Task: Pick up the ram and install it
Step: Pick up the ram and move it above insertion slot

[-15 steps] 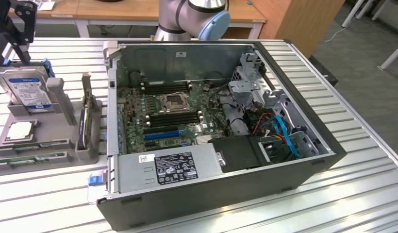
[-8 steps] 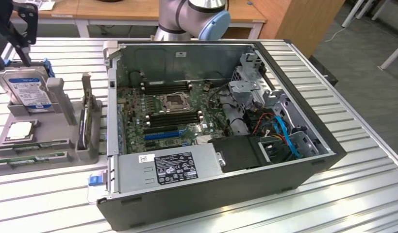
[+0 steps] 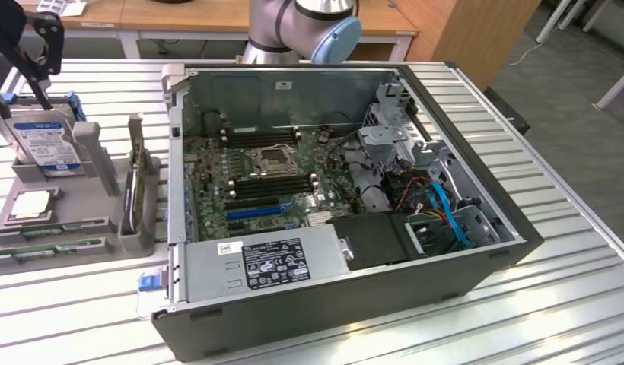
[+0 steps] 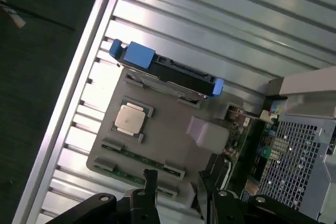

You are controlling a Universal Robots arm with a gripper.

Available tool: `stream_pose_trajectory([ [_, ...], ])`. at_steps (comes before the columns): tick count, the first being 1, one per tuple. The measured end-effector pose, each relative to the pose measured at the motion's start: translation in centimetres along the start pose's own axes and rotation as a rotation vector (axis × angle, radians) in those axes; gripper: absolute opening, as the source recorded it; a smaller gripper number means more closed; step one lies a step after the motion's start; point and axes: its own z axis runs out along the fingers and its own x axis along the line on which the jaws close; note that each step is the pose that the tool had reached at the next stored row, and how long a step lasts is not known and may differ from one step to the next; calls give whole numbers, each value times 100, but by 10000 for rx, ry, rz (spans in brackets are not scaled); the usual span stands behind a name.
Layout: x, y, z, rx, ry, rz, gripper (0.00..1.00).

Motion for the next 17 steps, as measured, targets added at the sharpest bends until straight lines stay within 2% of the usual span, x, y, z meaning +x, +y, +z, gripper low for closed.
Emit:
stream_pose_trajectory([
  [17, 5, -9, 209, -76, 156, -3091, 44],
])
